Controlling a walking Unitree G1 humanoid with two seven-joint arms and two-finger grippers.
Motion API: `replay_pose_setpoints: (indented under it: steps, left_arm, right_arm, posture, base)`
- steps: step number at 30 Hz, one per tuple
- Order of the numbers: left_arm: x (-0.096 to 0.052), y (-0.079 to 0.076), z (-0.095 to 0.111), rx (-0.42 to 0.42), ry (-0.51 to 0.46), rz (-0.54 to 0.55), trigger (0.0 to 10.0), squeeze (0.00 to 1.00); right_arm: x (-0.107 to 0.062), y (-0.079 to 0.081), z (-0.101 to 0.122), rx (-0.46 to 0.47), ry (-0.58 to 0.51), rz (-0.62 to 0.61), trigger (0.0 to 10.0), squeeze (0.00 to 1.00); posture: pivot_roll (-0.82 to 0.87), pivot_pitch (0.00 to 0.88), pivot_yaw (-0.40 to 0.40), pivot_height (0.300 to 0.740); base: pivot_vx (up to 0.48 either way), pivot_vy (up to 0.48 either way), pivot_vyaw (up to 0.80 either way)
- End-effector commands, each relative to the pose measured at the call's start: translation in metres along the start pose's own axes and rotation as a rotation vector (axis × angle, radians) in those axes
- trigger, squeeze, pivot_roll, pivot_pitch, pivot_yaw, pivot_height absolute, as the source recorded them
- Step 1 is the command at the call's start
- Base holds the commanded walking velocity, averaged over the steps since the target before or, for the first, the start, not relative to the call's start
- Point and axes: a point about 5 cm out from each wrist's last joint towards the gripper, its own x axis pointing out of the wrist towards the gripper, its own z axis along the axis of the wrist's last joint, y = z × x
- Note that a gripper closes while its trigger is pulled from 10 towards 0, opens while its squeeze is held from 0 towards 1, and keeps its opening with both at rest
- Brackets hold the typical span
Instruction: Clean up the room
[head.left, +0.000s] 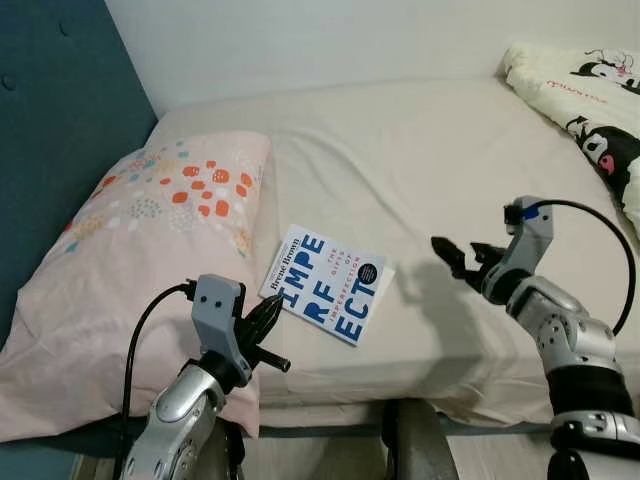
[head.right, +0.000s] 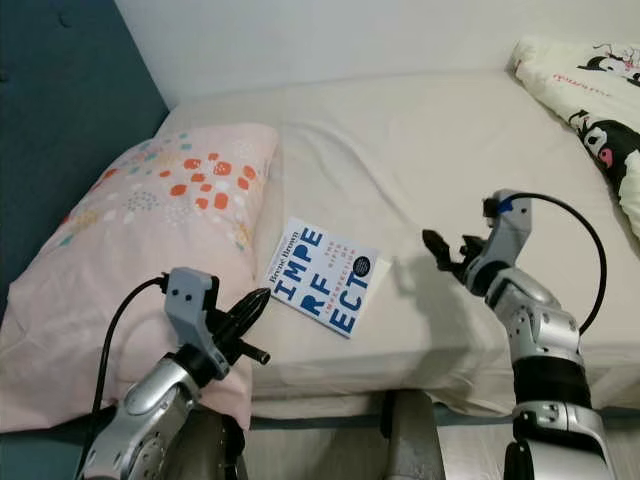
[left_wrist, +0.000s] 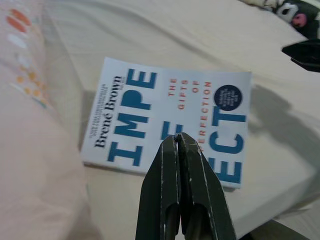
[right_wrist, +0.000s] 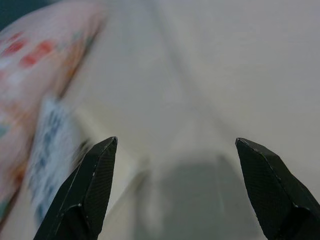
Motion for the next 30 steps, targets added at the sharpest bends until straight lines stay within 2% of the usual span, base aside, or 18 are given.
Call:
replay_pose_setpoints:
  steps: [1,2,3,4,5,10,13,14,17,21,27,28,29,30]
  left_arm:
    - [-0.004,0.000,-0.002,0.013,0.008,0.023,0.0,0.00]
    - [-0.004,-0.001,-0.001,0.014,0.007,0.025,0.0,0.00]
    - [-0.004,0.000,-0.001,0.012,0.003,0.033,0.0,0.00]
    - [-0.004,0.000,0.000,0.011,0.001,0.039,0.0,0.00]
    - [-0.004,0.001,0.000,0.025,0.000,0.049,0.0,0.00]
    - [-0.005,0.001,0.001,0.026,0.001,0.052,0.0,0.00]
    - [-0.006,0.003,0.000,0.033,0.007,0.064,0.0,0.00]
    - [-0.007,0.004,-0.001,0.039,0.012,0.076,0.0,0.00]
    - [-0.008,0.005,-0.001,0.042,0.014,0.080,0.0,0.00]
    - [-0.009,0.006,-0.001,0.052,0.019,0.090,0.7,0.00]
    - [-0.010,0.010,0.001,0.071,0.011,0.133,1.0,0.00]
    - [-0.010,0.011,0.001,0.075,0.009,0.140,1.6,0.00]
    - [-0.010,0.011,0.001,0.075,0.009,0.140,1.6,0.00]
    - [-0.010,0.011,0.001,0.075,0.006,0.145,1.7,0.00]
  right_arm:
    - [0.002,0.012,-0.016,-0.007,0.071,0.092,10.0,1.00]
    - [0.002,0.015,-0.020,-0.012,0.086,0.112,10.0,1.00]
    - [0.003,0.021,-0.024,-0.017,0.098,0.142,10.0,0.60]
    - [0.004,0.024,-0.027,-0.018,0.105,0.162,10.0,0.60]
    - [0.006,0.032,-0.035,-0.028,0.130,0.207,10.0,0.00]
    - [0.008,0.037,-0.038,-0.030,0.147,0.228,10.0,0.00]
    - [0.016,0.044,-0.051,-0.028,0.190,0.248,10.0,0.00]
    - [0.023,0.049,-0.060,-0.004,0.215,0.262,10.0,0.00]
    - [0.026,0.051,-0.065,0.001,0.232,0.260,10.0,0.00]
    - [0.031,0.055,-0.080,0.003,0.298,0.262,10.0,0.00]
    - [0.039,0.065,-0.084,0.027,0.291,0.293,10.0,0.00]
    - [0.040,0.067,-0.083,0.034,0.281,0.299,8.9,0.00]
    - [0.040,0.067,-0.083,0.034,0.281,0.299,8.9,0.00]
    - [0.041,0.067,-0.082,0.041,0.272,0.297,7.9,0.00]
  posture:
    - [-0.05,0.212,0.021,0.560]
    - [-0.05,0.212,0.021,0.560]
    - [-0.05,0.212,0.020,0.560]
    - [-0.05,0.212,0.020,0.560]
    - [-0.05,0.211,0.020,0.560]
    - [-0.05,0.211,0.020,0.560]
    - [-0.05,0.223,0.012,0.560]
    - [-0.05,0.229,0.011,0.560]
    - [-0.04,0.234,0.010,0.560]
    - [-0.04,0.240,0.004,0.560]
    - [-0.03,0.245,-0.002,0.560]
    - [-0.03,0.248,-0.004,0.560]
    - [-0.03,0.248,-0.004,0.560]
    - [-0.03,0.249,-0.005,0.560]
  base:
    - [0.000,0.000,0.00]
    - [0.000,0.000,0.00]
    - [0.000,0.000,0.00]
    - [0.000,0.000,0.00]
    - [0.000,0.000,0.00]
    - [0.000,0.000,0.00]
    - [0.000,0.000,0.00]
    - [0.000,0.000,0.00]
    - [0.000,0.000,0.00]
    - [0.000,0.000,0.00]
    - [0.000,0.000,0.00]
    - [0.000,0.000,0.00]
    - [0.000,0.000,0.00]
    - [0.000,0.000,0.00]
